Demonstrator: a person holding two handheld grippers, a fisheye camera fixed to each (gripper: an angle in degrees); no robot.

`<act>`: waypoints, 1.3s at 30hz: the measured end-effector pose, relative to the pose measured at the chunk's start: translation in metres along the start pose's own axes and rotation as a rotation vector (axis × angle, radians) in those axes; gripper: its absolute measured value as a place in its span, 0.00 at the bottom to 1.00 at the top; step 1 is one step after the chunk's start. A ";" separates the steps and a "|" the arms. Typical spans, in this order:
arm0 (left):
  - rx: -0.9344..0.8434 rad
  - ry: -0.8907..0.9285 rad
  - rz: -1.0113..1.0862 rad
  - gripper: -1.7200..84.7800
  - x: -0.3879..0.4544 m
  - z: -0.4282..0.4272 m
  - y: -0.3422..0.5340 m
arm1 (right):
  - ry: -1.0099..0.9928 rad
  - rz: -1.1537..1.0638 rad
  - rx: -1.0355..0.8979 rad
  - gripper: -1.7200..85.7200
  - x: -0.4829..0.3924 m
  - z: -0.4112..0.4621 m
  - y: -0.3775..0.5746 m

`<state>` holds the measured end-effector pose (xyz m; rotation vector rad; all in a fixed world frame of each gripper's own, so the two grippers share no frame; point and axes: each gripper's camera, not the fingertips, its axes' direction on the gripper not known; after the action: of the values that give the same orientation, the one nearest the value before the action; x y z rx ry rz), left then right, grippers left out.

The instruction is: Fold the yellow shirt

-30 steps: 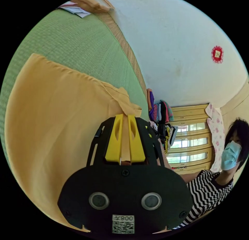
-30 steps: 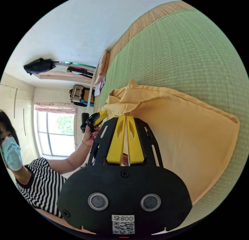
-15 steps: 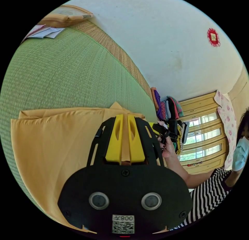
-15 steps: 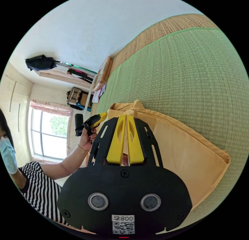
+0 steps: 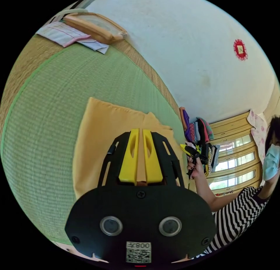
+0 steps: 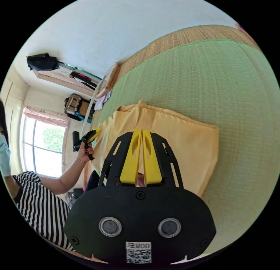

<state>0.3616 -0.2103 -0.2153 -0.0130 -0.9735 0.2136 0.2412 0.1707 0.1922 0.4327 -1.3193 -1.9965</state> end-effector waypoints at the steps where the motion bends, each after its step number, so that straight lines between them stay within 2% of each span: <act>1: -0.017 -0.024 -0.035 0.04 -0.010 -0.007 0.004 | 0.039 0.019 -0.005 0.02 0.003 -0.006 0.010; 5: -0.049 -0.066 -0.086 0.03 -0.027 -0.013 0.007 | 0.155 0.086 -0.069 0.02 0.015 0.000 0.019; 15: -0.029 -0.063 -0.033 0.02 0.007 -0.073 0.027 | 0.195 0.038 -0.046 0.02 -0.022 -0.037 0.031; 22: -0.047 -0.101 -0.094 0.02 0.000 -0.118 0.065 | 0.210 0.109 -0.003 0.02 -0.018 -0.076 0.077; 29: -0.074 -0.161 -0.127 0.02 -0.007 -0.142 0.069 | 0.247 0.181 0.082 0.02 0.011 -0.099 0.027; 33: -0.093 -0.186 -0.131 0.02 -0.005 -0.151 0.065 | 0.282 0.266 0.008 0.02 0.039 -0.087 0.007; 39: -0.090 -0.136 -0.101 0.02 0.019 -0.189 0.067 | 0.191 0.226 0.026 0.02 0.038 -0.111 0.025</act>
<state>0.5152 -0.1254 -0.3138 -0.0323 -1.1155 0.0787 0.2913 0.0636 0.1708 0.4532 -1.2185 -1.7100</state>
